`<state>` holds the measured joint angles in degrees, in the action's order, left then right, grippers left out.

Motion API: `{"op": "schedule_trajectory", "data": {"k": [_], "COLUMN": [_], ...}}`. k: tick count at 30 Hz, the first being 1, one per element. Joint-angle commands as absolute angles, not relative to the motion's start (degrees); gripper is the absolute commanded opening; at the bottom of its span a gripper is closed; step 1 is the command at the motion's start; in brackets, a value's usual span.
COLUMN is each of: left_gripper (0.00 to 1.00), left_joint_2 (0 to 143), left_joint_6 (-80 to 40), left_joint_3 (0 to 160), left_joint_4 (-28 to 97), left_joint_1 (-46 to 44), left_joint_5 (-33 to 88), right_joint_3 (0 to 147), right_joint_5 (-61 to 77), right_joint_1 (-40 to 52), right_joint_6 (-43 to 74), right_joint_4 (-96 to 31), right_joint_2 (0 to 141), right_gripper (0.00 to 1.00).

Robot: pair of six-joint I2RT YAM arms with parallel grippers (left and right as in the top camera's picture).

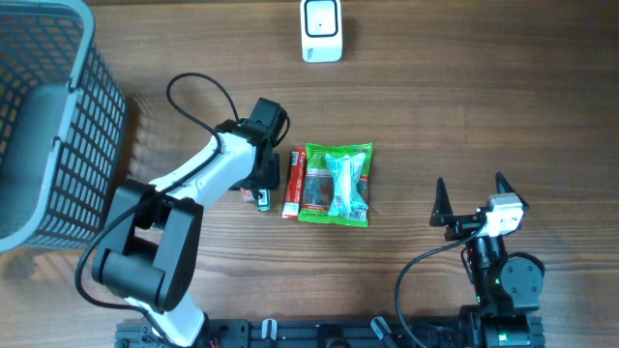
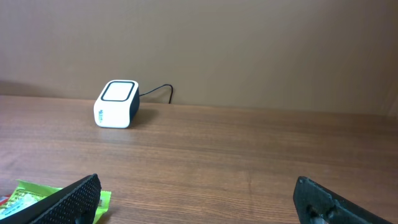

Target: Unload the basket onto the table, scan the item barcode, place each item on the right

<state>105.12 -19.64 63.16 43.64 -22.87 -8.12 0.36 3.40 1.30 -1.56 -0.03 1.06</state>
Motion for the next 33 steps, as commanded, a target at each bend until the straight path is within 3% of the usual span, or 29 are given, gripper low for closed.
{"op": "schedule_trajectory", "data": {"k": [1,11,15,22,24,29,30,33], "left_gripper": [0.67,0.80,0.90,0.90,0.81,0.10,0.04,0.04], "left_joint_2": [105.7,98.8,92.3,89.4,89.4,89.4,89.4,89.4], "left_joint_6": [-18.2,-18.3,-19.4,-25.2,-26.2,-26.2,-26.3,-30.1], "left_joint_3": [63.0,69.2,72.7,72.6,72.5,72.3,72.3,72.3], "left_joint_4": [43.7,49.5,50.8,54.2,55.1,55.0,54.8,53.7], "left_joint_1": [-23.0,-23.0,-23.0,-23.0,-23.0,-23.0,-23.0,-23.0], "left_joint_5": [-9.9,-9.5,-8.4,-8.4,-8.4,-6.3,-5.2,-4.7], "right_joint_3": [0.3,0.3,0.3,0.3,0.3,0.3,0.3,0.3], "right_joint_5": [2.9,2.9,2.9,2.9,2.9,2.9,2.9,2.9], "right_joint_1": [1.1,1.1,1.1,1.1,1.1,1.1,1.1,1.1], "right_joint_6": [-1.1,-1.1,-1.1,-1.1,-1.1,-1.1,-1.1,-1.1], "right_joint_4": [0.1,0.1,0.1,0.1,0.1,0.1,0.1,0.1], "right_joint_2": [0.8,0.8,0.8,0.8,0.8,0.8,0.8,0.8], "right_gripper": [1.00,1.00,1.00,1.00,1.00,1.00,1.00,1.00]}}
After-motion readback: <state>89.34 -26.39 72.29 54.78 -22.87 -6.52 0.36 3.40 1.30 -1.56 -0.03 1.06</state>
